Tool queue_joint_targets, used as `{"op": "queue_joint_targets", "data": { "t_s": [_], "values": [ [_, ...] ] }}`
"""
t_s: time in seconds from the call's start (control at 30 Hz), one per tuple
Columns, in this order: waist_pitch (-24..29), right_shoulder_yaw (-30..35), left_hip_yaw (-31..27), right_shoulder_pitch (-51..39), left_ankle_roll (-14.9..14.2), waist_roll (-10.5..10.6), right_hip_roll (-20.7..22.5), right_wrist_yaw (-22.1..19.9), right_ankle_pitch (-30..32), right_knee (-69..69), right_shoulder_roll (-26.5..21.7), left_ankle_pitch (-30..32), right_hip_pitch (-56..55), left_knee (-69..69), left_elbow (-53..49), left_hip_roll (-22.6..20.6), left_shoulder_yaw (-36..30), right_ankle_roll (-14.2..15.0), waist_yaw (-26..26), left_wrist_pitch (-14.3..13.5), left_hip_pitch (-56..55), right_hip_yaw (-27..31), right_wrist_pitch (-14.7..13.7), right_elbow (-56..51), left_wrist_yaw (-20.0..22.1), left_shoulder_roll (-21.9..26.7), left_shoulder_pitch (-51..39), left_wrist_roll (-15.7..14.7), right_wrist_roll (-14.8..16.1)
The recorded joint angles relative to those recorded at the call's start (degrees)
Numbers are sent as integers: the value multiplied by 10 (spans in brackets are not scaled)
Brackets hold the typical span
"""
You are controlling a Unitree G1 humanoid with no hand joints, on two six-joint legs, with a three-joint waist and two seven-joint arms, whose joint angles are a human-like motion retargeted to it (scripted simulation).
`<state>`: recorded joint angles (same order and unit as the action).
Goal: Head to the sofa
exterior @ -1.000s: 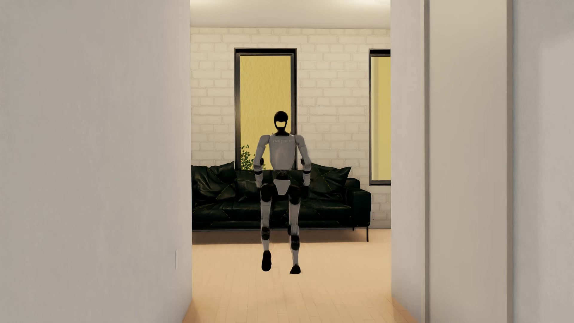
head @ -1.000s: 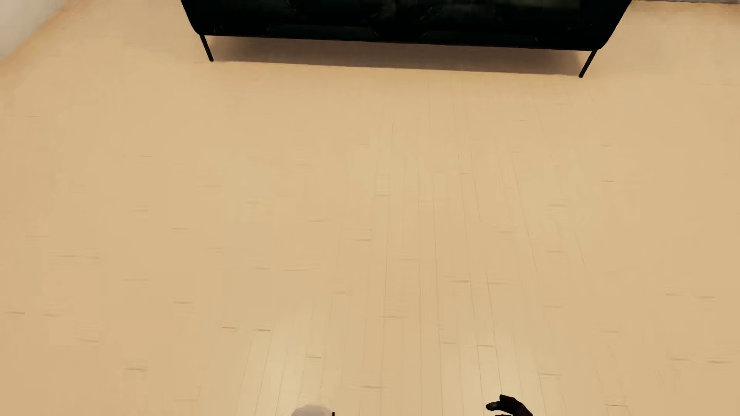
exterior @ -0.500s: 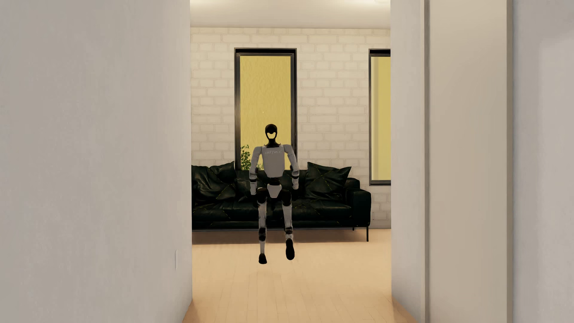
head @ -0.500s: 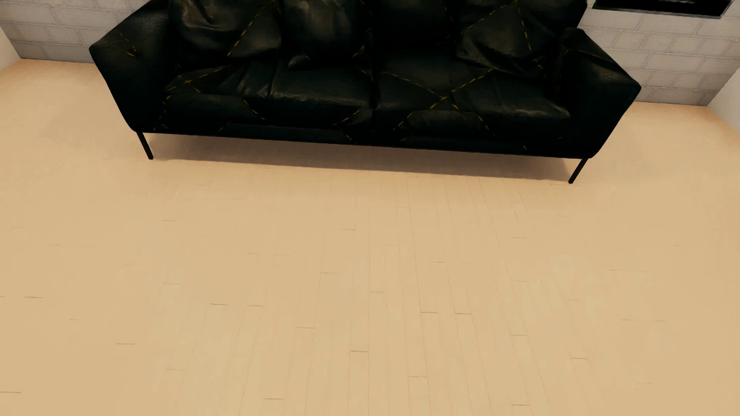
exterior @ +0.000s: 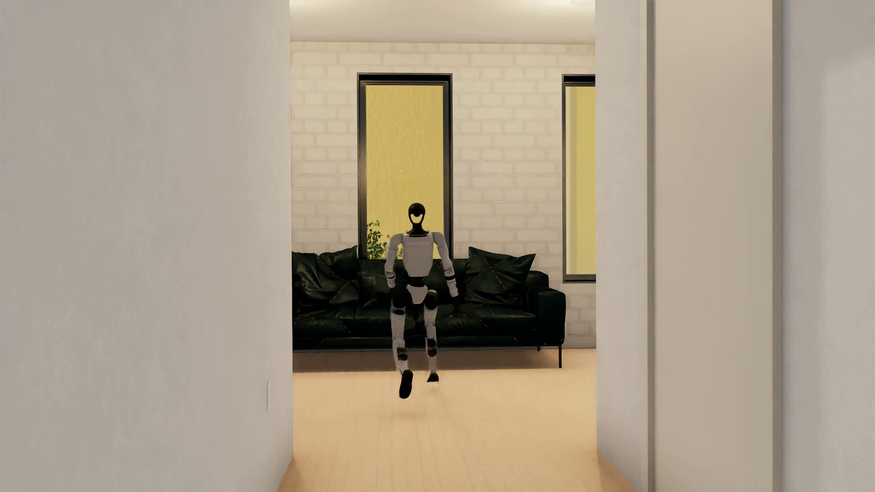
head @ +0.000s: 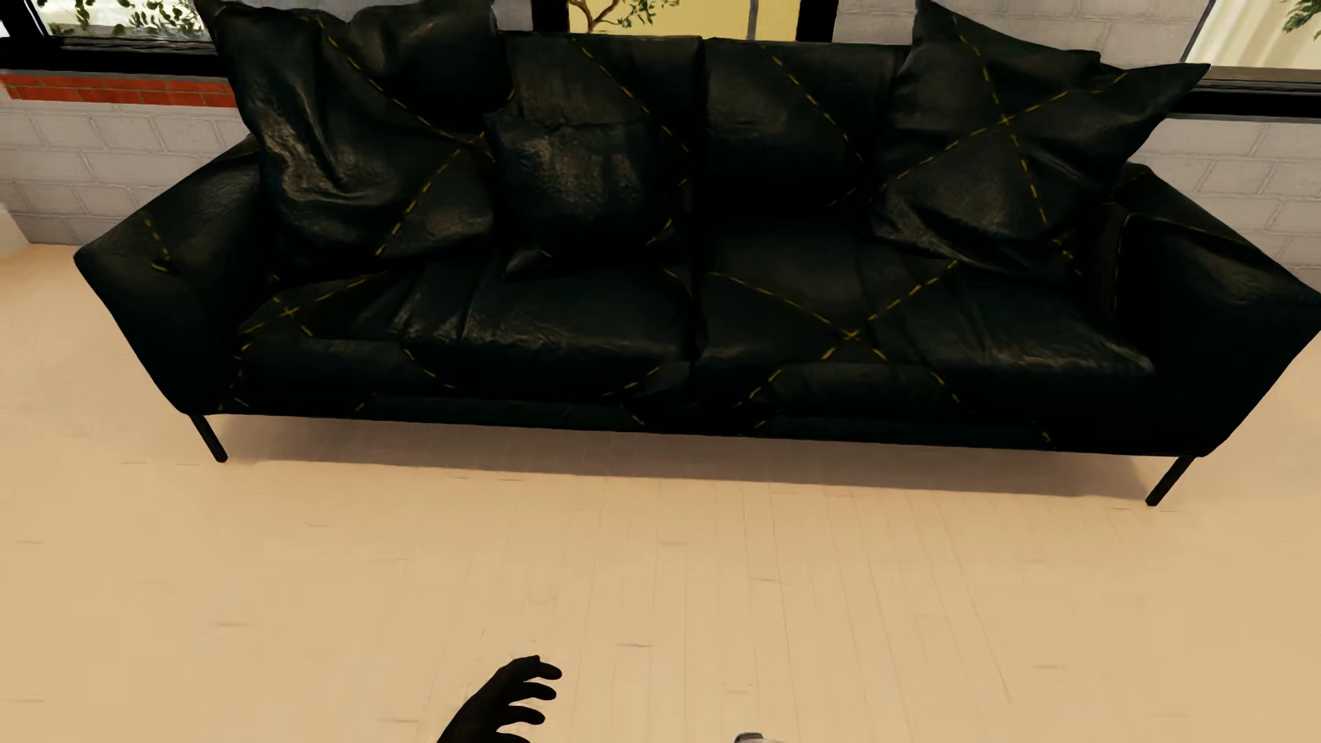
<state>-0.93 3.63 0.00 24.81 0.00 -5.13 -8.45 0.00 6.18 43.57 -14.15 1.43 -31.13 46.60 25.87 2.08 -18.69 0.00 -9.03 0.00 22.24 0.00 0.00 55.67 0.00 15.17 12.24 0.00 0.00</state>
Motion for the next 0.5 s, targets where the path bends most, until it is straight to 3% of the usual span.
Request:
{"op": "queue_joint_targets", "data": {
  "t_s": [0.03, 0.13, 0.2, 0.3, 0.4, 0.43, 0.5],
  "values": [
    [8, 13, 0, -23, 0, 4, 13, 0, -23, 25, -5, 36, 12, 55, 33, -12, -10, 0, 4, 0, -15, 0, 0, -28, 0, -3, 17, 0, 0],
    [22, 15, 0, -83, 0, 16, 21, 0, -72, -1, -8, -15, 87, 182, 149, -3, -97, 0, -26, 0, -164, 0, 0, -145, 0, 9, 5, 0, 0],
    [36, -1, 0, -102, 0, 16, 36, 0, -77, -43, -2, -22, 136, 187, 176, -6, -80, 0, -6, 0, -263, 0, 0, -224, 0, 10, 18, 0, 0],
    [41, 5, 0, -117, 0, 10, 39, 0, -74, -89, -7, -10, 191, 20, 176, -33, -41, 0, 31, 0, -340, 0, 0, -311, 0, 17, 41, 0, 0],
    [30, 15, 0, -109, 0, 11, 45, 0, -70, -120, -9, -103, 223, -165, 164, -60, -17, 0, 75, 0, -338, 0, 0, -348, 0, 17, 63, 0, 0],
    [29, 24, 0, -109, 0, 10, 48, 0, -73, -126, -7, -94, 234, -195, 169, -61, 4, 0, 85, 0, -327, 0, 0, -343, 0, 10, 69, 0, 0],
    [26, 55, 0, -112, 0, 21, 59, 0, -94, -137, -10, -67, 260, -211, 175, -54, -19, 0, 77, 0, -300, 0, 0, -320, 0, 12, 72, 0, 0]
  ]
}}
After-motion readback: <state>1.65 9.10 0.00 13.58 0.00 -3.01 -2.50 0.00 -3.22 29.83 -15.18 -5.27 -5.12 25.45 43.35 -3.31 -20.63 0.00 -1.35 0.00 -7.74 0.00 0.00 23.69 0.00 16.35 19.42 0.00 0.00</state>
